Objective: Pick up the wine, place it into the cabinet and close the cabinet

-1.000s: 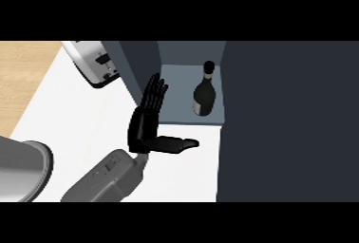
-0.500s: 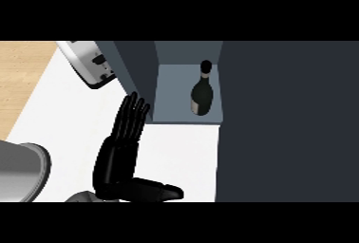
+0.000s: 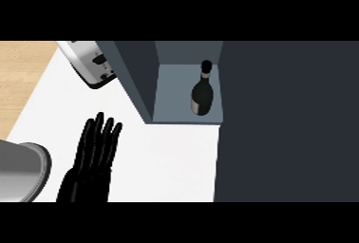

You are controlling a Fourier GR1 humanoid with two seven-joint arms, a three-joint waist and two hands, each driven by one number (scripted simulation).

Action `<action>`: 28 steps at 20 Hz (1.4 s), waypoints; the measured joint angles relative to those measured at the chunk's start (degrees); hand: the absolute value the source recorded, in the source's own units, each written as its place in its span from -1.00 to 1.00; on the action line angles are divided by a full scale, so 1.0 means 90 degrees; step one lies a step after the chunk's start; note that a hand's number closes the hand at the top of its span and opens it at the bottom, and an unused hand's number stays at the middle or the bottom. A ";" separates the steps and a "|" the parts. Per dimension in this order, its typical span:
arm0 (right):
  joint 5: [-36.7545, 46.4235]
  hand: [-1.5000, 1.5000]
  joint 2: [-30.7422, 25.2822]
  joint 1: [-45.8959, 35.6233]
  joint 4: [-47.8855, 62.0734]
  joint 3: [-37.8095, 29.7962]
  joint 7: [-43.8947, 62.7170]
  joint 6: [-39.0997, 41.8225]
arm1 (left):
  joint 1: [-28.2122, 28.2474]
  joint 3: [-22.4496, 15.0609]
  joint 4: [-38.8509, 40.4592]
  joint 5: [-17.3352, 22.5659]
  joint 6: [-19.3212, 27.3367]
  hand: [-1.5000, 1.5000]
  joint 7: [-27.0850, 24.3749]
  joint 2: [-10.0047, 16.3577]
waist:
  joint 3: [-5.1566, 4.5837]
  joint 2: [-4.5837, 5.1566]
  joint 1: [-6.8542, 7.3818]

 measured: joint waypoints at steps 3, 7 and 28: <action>-0.0118 1.00 -0.0109 0.0308 -0.0221 0.0277 0.0116 0.0277 | 0.0486 0.0279 -0.0368 -0.0001 -0.0048 -1.00 -0.0079 0.0347 | -0.0002 -0.0002 -0.0021; -0.0241 1.00 -0.0099 0.0599 -0.0228 0.0814 0.0405 0.0378 | 0.1271 0.0735 -0.0863 0.0161 -0.0296 -1.00 -0.0295 0.0790 | -0.0005 -0.0004 0.0004; 0.2218 1.00 0.1162 -0.1824 0.0226 0.4541 0.1728 -0.2341 | 0.4686 0.3791 -0.1667 0.1583 -0.3178 -1.00 -0.1302 0.2051 | -0.0018 -0.0022 0.0128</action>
